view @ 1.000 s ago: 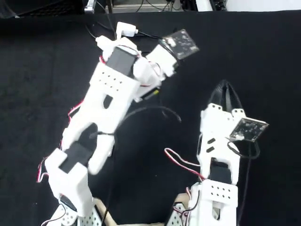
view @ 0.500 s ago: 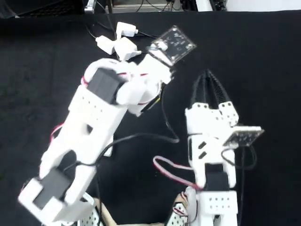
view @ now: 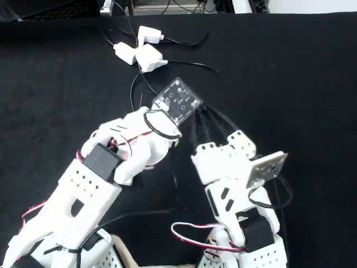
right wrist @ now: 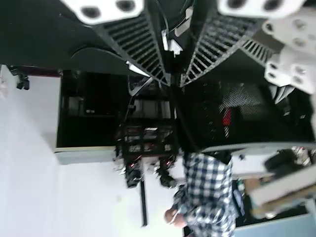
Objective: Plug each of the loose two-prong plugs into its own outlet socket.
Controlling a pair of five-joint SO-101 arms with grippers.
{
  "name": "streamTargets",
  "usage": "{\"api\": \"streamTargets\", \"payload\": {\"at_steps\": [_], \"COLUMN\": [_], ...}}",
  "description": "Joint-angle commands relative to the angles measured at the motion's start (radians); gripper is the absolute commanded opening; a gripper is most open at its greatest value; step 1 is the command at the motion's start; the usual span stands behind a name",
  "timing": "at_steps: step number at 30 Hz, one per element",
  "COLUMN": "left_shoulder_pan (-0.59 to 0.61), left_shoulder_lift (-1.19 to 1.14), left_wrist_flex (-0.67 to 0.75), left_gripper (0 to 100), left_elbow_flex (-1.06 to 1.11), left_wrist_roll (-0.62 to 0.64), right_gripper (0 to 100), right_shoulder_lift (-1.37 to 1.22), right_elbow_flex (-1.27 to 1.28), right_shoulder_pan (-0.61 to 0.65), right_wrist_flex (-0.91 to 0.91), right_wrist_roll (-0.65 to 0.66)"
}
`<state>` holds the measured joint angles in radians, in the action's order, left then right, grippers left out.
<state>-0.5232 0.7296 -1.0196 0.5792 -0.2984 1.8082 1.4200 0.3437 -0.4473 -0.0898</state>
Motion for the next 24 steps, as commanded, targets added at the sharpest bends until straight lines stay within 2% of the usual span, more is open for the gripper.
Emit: {"api": "streamTargets", "payload": {"at_steps": [1,6,11,17,24], "left_shoulder_pan": [0.012,-0.068,-0.073,-0.071,-0.074], "left_shoulder_lift": [0.034,0.046,0.046,0.048,0.166], "left_wrist_flex": [0.035,0.035,0.026,0.02,-0.041], "left_gripper": [3,3,3,3,3], "left_elbow_flex": [0.025,0.048,0.05,-0.001,-0.082], "left_wrist_roll": [-0.051,-0.097,-0.183,-0.175,-0.173], "right_gripper": [1.2,1.2,1.2,1.2,1.2], "right_shoulder_lift": [0.047,0.045,0.045,0.045,0.045], "right_elbow_flex": [-0.058,-0.044,-0.025,0.085,0.173], "right_shoulder_pan": [0.049,0.071,0.069,0.069,0.068], "right_wrist_flex": [-0.009,-0.063,-0.1,-0.069,0.012], "right_wrist_roll": [0.023,0.025,0.026,0.109,0.115]}}
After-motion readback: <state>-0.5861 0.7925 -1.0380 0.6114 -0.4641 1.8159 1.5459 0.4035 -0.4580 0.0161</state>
